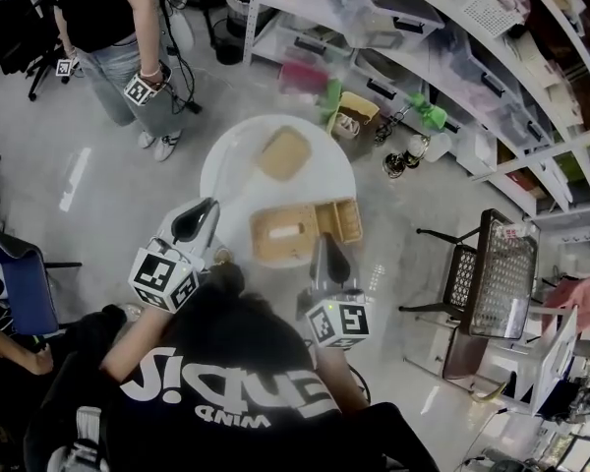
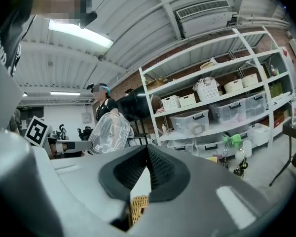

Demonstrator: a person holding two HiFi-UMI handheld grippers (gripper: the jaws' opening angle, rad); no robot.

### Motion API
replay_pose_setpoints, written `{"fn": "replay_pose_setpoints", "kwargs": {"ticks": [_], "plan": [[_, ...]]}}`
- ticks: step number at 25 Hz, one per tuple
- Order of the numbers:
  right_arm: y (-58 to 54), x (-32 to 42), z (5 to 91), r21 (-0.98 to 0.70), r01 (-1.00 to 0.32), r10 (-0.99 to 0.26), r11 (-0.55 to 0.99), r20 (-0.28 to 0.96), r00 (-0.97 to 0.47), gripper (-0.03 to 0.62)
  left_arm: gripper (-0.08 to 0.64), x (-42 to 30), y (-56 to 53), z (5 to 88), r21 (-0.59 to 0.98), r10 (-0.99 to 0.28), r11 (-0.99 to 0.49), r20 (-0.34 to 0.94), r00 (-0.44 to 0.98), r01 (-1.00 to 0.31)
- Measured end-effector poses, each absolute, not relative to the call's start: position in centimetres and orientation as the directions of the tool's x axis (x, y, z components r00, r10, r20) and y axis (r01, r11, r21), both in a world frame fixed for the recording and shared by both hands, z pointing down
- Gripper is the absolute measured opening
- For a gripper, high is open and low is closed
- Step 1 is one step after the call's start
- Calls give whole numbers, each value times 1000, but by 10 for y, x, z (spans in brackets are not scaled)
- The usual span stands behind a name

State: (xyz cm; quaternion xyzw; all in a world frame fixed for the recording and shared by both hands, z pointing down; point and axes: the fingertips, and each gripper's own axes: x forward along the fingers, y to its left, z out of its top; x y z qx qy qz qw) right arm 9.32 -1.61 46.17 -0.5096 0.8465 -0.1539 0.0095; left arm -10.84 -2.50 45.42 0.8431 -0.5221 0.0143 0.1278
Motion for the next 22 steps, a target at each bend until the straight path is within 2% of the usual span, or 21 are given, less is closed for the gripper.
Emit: {"fn": "replay_pose_setpoints", "kwargs": {"ticks": [22], "plan": [[23,98,467,-257,-836,-840,485,128,-527,-6,32,-100,25,464,211,-905,-358,162,394,-910]]}}
